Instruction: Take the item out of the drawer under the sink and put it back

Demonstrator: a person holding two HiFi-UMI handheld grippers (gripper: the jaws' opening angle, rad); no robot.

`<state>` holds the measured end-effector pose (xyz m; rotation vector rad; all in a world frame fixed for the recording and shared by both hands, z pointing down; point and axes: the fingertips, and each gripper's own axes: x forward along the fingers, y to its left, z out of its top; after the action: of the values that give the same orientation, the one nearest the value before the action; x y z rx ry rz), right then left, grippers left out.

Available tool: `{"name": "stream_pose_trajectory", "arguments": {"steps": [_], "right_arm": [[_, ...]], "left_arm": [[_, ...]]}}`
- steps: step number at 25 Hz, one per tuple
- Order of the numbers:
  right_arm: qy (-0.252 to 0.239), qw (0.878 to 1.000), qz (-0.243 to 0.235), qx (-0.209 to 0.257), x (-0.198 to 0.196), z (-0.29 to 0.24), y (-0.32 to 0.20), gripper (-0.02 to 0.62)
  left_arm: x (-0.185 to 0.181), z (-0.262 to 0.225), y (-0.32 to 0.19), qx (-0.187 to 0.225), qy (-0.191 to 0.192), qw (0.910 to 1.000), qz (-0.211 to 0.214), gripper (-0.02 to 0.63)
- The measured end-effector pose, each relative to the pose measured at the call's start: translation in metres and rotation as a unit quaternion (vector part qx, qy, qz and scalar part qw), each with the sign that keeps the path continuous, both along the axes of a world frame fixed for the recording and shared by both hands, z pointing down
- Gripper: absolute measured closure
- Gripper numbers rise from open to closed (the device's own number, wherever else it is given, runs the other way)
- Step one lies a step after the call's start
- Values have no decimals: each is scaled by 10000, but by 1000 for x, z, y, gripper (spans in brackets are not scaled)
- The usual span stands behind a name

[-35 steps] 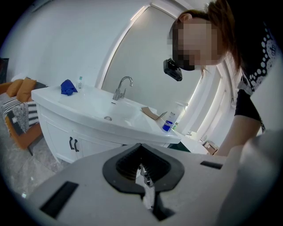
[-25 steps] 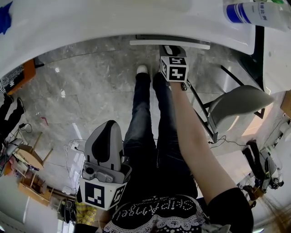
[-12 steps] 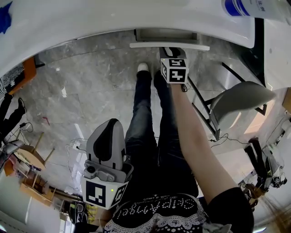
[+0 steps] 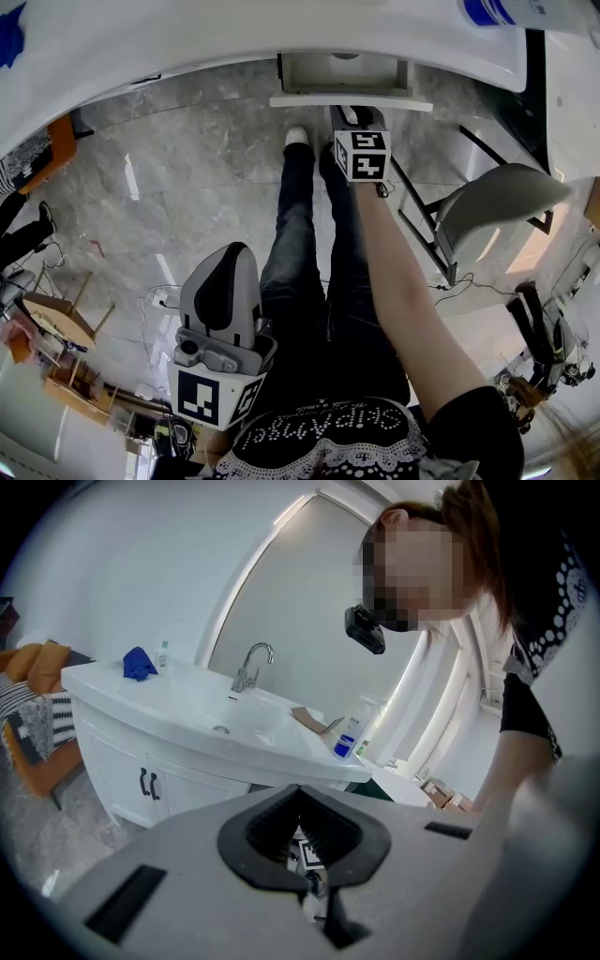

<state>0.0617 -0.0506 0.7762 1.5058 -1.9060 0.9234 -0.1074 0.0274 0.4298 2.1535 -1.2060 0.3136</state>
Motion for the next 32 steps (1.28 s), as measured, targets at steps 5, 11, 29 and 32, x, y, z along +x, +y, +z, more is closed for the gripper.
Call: {"name": "stream_pose_trajectory", "arguments": {"steps": [5,11,29,32], "right_arm": [[5,10000,12,61,0,-1,1,462],[-43,9999,67,131,-1,-3,4,465],[-106,9999,-99,79,-3,-3,15,471],[-229,9996,-154,-108,-2,-3,15,469]], "left_arm": [[1,0,1,-15,13,10000,13,603],[2,-2,-2,13,46,10000,-16,603],[6,-3,-10,58,71,10000,40,603],[8,-8,-12,109,70,9999,70,603]]}}
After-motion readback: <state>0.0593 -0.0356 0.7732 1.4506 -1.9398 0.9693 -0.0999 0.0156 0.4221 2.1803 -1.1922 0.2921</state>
